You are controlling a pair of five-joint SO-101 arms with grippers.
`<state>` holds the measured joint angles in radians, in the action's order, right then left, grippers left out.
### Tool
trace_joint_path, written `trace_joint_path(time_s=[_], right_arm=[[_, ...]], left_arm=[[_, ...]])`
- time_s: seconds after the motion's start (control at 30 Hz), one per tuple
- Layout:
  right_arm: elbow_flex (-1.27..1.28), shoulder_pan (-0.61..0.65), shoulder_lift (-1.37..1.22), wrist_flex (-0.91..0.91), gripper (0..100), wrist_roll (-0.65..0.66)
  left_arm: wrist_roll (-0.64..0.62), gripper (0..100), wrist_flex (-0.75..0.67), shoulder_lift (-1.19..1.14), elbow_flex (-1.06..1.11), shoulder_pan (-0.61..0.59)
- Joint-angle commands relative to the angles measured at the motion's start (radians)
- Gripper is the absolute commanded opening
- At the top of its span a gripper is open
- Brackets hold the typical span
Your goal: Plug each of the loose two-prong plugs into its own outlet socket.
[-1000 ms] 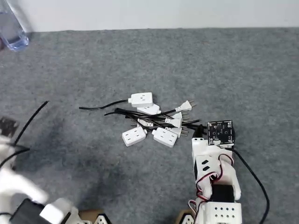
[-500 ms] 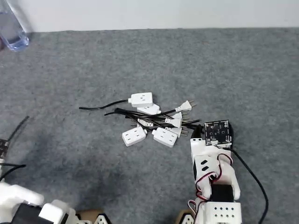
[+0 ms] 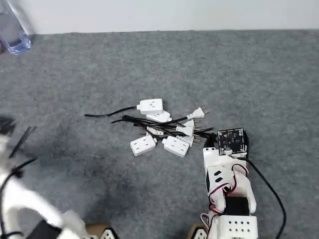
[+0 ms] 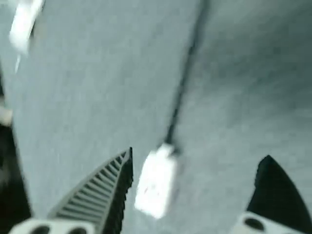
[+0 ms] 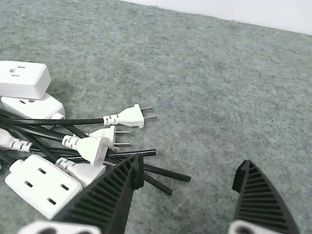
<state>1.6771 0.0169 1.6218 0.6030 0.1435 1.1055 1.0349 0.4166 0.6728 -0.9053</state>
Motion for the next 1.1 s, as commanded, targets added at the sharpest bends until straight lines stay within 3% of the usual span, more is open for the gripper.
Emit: trace_joint_path(time_s=[0.0, 0.17, 0.37, 0.57, 0.77, 1.07], right_arm=[[0.012, 0.004, -0.013, -0.015, 30.2, 0.012], [0.012, 0.002, -0.013, -0.016, 30.2, 0.012], [0.012, 0.002, -0.013, -0.022, 30.2, 0.014], [0.012, 0.002, -0.008, -0.022, 30.2, 0.014], [0.012, 0.001, -0.008, -0.022, 30.2, 0.015], [0.012, 0.002, -0.007, -0.024, 30.2, 0.054]], left_arm=[[-0.092, 37, 0.204, 0.121, -0.077, 0.387], [-0.224, 37, 0.203, 0.195, -0.084, 0.778], [-0.362, 37, 0.055, 0.123, -0.062, 1.003], [-0.37, 37, 0.026, -0.153, -0.147, 1.106], [-0.37, 37, 0.02, -0.41, -0.292, 1.111], [-0.368, 37, -0.017, -0.591, -0.309, 1.137]])
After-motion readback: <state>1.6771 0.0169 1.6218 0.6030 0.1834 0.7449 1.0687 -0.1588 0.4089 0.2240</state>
